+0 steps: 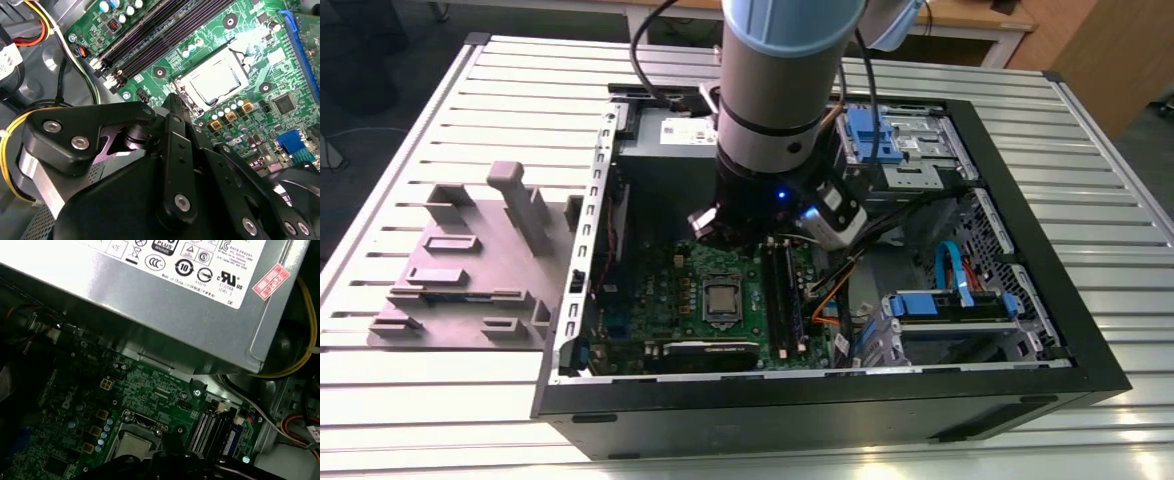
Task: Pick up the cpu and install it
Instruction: 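Install the first cpu locking lever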
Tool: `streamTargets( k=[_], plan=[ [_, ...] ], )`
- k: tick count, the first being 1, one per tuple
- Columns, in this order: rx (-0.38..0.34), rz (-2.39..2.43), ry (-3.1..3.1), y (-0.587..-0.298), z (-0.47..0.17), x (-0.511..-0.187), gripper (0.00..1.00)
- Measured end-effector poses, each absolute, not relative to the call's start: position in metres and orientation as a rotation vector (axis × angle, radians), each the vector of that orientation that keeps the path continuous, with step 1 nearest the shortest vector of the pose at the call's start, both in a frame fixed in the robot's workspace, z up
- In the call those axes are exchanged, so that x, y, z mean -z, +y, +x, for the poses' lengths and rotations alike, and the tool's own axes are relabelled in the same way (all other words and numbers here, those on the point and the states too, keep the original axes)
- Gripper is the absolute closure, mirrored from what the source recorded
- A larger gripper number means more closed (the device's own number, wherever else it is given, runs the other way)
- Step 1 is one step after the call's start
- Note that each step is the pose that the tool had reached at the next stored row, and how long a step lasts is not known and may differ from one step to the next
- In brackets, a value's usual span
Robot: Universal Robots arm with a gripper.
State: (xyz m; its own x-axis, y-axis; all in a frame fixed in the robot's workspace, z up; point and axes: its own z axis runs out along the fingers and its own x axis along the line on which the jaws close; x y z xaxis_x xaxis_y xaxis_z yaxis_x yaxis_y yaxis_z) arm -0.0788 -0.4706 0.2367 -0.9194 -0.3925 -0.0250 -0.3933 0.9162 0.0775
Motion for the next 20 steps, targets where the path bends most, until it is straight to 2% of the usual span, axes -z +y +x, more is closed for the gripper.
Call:
streamTargets(
  k=[20],
  plan=[
    [-0.065, -0.618, 3.079, -0.477, -0.079, -0.222, 0.90]
  ],
)
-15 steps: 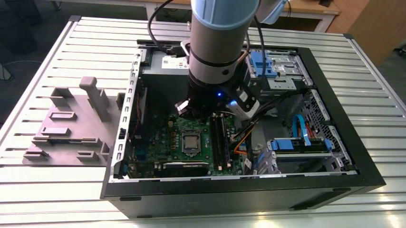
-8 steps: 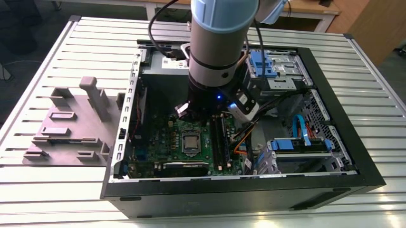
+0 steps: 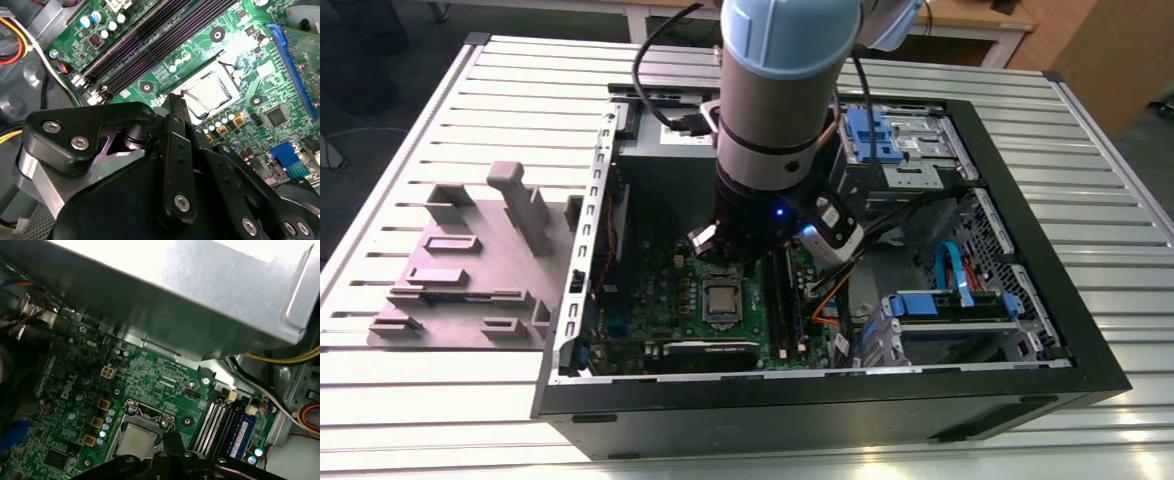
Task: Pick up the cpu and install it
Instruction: 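Install the first cpu locking lever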
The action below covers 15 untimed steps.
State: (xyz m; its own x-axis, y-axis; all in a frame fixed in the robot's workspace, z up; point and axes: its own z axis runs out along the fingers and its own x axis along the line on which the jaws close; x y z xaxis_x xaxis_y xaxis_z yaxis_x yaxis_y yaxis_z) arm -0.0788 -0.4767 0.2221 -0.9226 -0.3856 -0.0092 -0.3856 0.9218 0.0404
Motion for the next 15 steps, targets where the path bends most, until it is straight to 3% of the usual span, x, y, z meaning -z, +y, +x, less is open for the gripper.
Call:
streamTargets(
  k=[15],
  plan=[
    [-0.012, -0.612, 3.087, -0.4828, -0.0782, -0.2114, 0.90]
  ],
)
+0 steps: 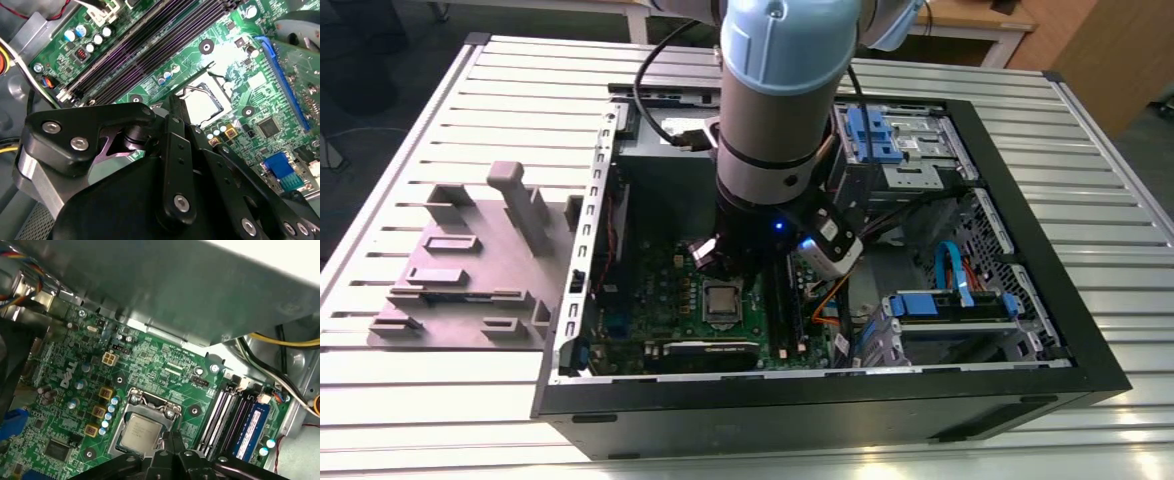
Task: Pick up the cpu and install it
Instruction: 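Install the first cpu locking lever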
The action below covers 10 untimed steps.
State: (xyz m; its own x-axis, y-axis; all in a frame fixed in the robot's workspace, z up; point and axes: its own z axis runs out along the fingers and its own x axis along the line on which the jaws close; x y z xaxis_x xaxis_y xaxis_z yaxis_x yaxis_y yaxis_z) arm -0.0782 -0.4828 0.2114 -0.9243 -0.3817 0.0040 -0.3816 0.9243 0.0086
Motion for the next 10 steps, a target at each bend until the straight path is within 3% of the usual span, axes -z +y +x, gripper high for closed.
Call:
streamTargets(
  k=[10],
  plan=[
    [-0.021, 0.609, -3.072, -0.4845, -0.0746, -0.2078, 0.90]
  ],
)
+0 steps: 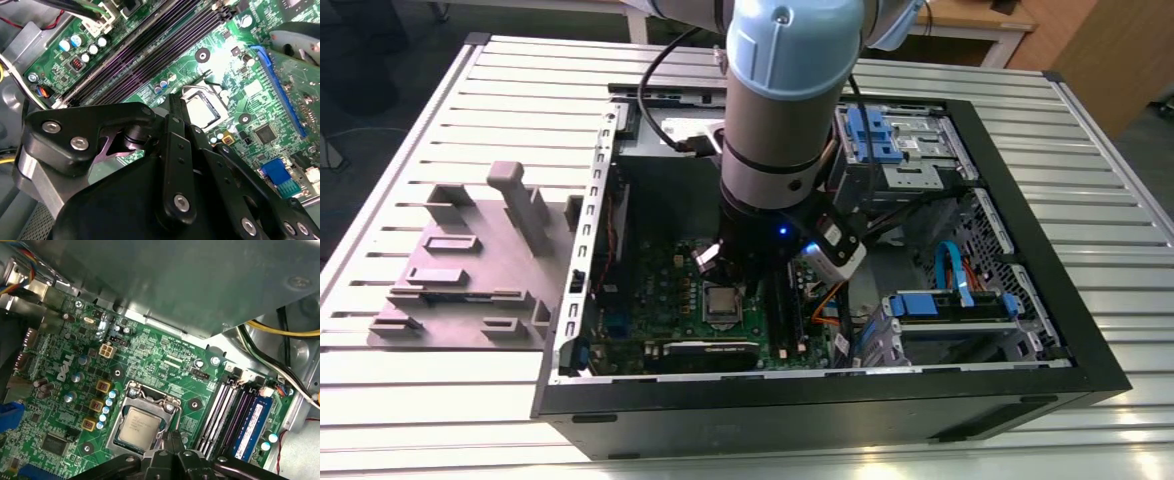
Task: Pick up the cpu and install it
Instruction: 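Install the first cpu locking lever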
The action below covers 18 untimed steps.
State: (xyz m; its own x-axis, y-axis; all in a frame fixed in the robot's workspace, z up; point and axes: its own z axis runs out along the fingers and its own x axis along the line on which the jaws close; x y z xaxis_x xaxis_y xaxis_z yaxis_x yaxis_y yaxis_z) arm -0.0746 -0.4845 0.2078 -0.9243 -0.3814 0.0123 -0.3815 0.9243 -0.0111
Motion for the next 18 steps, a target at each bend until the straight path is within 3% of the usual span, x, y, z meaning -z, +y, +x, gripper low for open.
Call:
streamTargets(
  k=[18],
  plan=[
    [-0.043, 0.612, -3.089, -0.4856, -0.0747, -0.2021, 0.90]
  ],
)
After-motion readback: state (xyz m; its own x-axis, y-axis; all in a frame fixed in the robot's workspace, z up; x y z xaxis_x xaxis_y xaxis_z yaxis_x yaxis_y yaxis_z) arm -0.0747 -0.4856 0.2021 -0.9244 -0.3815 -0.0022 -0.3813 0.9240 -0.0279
